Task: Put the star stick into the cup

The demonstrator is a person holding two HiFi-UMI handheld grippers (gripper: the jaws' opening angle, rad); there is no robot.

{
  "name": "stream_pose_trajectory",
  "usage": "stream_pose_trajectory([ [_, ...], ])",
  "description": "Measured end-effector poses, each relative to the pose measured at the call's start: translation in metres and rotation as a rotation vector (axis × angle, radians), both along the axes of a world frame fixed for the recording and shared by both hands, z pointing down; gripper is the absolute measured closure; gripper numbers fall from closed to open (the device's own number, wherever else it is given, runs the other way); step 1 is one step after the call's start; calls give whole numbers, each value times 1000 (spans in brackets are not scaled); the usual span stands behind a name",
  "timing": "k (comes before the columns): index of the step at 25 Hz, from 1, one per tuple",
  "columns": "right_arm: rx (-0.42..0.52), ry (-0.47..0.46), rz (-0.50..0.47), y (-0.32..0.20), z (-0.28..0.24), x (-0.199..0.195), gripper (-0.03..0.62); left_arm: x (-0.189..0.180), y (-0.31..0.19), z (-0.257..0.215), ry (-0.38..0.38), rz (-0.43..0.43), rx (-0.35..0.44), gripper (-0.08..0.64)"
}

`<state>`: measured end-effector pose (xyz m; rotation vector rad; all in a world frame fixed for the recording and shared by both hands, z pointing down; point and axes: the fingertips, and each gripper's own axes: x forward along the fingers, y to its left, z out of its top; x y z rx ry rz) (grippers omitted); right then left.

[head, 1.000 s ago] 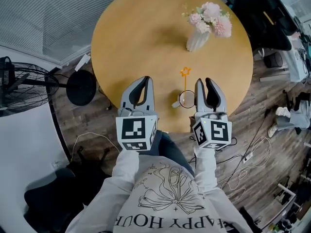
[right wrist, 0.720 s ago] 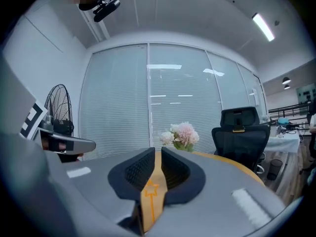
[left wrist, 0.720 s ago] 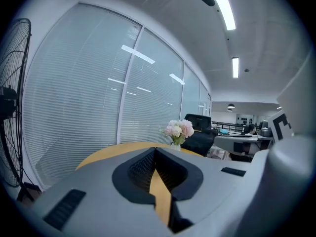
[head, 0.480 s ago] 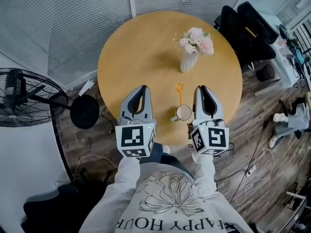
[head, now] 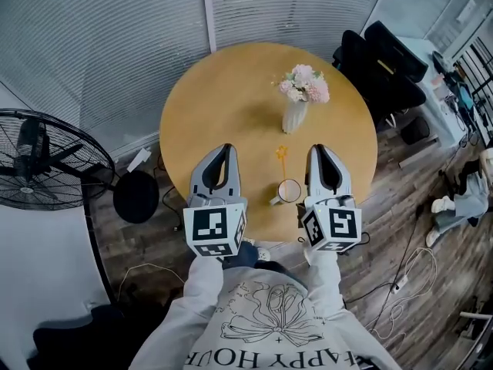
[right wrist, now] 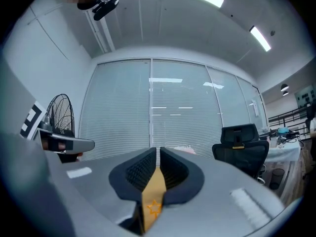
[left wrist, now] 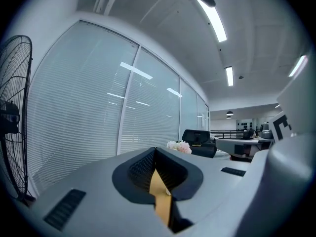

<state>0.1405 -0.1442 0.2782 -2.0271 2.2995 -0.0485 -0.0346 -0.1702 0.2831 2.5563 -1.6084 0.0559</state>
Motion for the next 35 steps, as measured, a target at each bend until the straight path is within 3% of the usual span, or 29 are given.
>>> stream_pose_trajectory([
  [10,17,-9,9,0,-6,4,558,-1,-1,-12,-3,4,36,554],
  [35,8,-21,20,-7,-4,13,558,10,-10,-12,-5,15,27,554],
])
